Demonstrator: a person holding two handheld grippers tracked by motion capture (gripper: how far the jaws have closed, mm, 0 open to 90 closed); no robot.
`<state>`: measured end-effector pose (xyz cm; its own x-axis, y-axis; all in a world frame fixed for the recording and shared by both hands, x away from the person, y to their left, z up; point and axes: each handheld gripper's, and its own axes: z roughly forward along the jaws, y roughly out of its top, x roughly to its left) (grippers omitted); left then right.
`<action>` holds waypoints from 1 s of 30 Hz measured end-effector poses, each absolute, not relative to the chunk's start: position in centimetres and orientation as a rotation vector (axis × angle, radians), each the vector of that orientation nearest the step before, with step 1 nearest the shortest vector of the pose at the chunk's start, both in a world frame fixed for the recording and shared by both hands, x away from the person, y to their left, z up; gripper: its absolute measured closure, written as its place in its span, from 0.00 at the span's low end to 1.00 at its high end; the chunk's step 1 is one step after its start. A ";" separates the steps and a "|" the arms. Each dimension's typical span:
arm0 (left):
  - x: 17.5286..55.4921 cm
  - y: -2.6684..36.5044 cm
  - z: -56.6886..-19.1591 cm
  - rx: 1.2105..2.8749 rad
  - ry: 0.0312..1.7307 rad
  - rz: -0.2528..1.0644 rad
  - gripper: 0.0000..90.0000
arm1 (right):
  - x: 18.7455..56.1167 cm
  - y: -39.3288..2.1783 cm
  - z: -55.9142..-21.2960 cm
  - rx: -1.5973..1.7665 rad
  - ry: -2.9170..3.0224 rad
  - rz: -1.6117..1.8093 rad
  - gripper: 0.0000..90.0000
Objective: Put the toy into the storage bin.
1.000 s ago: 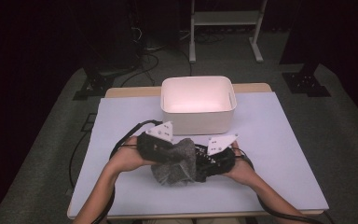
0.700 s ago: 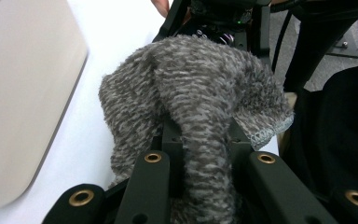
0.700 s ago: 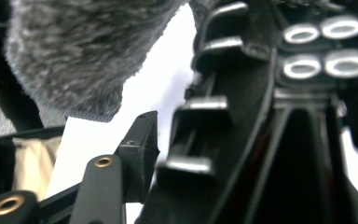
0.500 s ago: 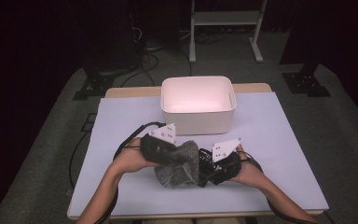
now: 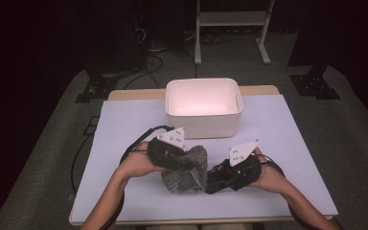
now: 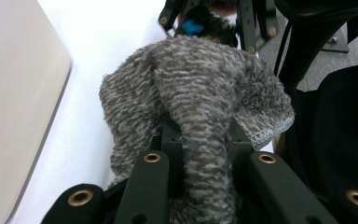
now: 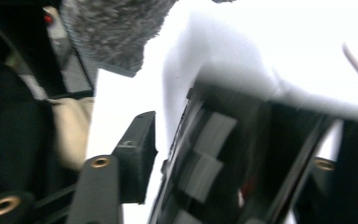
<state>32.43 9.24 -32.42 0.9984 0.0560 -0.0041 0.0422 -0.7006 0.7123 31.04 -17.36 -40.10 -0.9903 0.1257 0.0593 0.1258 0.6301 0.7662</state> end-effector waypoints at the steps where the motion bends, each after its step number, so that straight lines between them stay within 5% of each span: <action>1: 32.5 9.2 -32.5 2.352 0.064 0.023 0.84 | 31.0 -17.7 -40.0 -0.229 -2.837 -1.320 0.58; 16: 32.4 7.5 -33.6 2.381 0.037 -0.011 0.84 | 29.4 -21.1 -42.8 -0.244 -2.916 -1.218 0.62; 30: 32.3 7.4 -33.8 2.393 0.030 -0.024 0.84 | 29.1 -19.1 -42.1 -0.219 -3.039 -1.105 0.62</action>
